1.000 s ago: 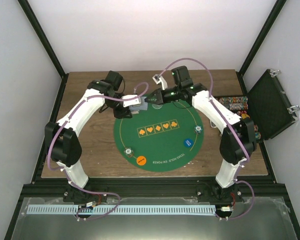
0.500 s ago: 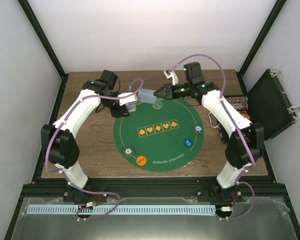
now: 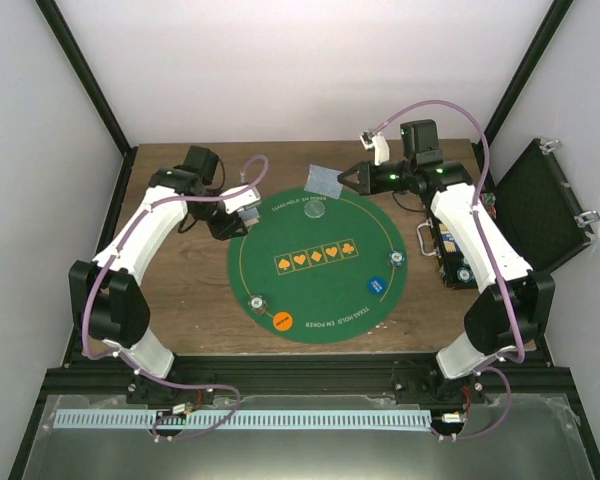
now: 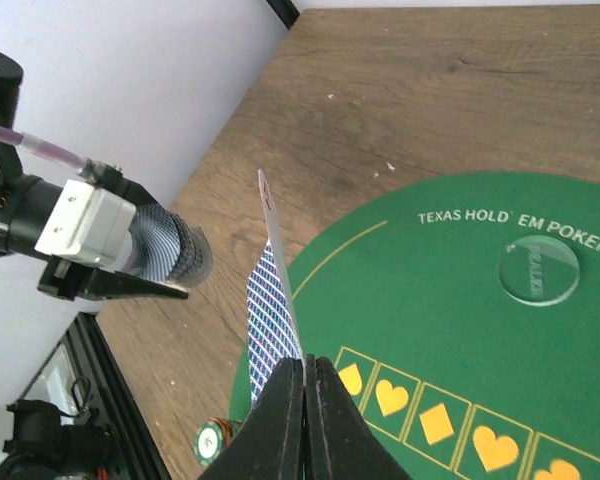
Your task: Distribute texas hold em gaming equipment
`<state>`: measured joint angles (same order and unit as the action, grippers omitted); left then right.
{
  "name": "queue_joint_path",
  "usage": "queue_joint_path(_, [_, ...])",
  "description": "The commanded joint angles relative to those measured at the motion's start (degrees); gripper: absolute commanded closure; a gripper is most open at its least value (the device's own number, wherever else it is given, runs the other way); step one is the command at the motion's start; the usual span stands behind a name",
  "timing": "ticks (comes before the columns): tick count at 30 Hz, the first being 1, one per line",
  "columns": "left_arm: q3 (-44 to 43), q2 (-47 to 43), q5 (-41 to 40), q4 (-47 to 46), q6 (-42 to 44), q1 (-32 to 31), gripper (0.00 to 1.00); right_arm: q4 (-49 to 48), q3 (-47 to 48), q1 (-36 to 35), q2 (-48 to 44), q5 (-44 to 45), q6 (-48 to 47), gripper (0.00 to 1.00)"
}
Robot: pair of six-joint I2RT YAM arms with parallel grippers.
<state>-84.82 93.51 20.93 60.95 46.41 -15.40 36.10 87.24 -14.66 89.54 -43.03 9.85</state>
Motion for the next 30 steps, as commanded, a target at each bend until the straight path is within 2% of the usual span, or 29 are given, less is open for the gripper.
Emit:
queue_joint_path(1, [1.3,-2.6,-0.6,-0.6,-2.0,0.7,0.54,5.2,1.5,0.2,-3.2,4.2,-4.6,0.99])
queue_joint_path(11, [3.3,-4.0,-1.8,-0.9,-4.0,0.8,0.54,7.9,-3.6,1.5,-7.3,7.7,-4.0,0.99])
queue_joint_path(20, [3.7,-4.5,-2.0,-0.9,-5.5,0.8,0.54,12.0,-12.8,7.0,-9.7,6.4,-0.7,0.99])
queue_joint_path(30, [5.0,-5.4,-2.2,-1.8,-6.9,0.8,0.54,11.9,-26.0,7.4,-15.2,6.8,5.2,0.99])
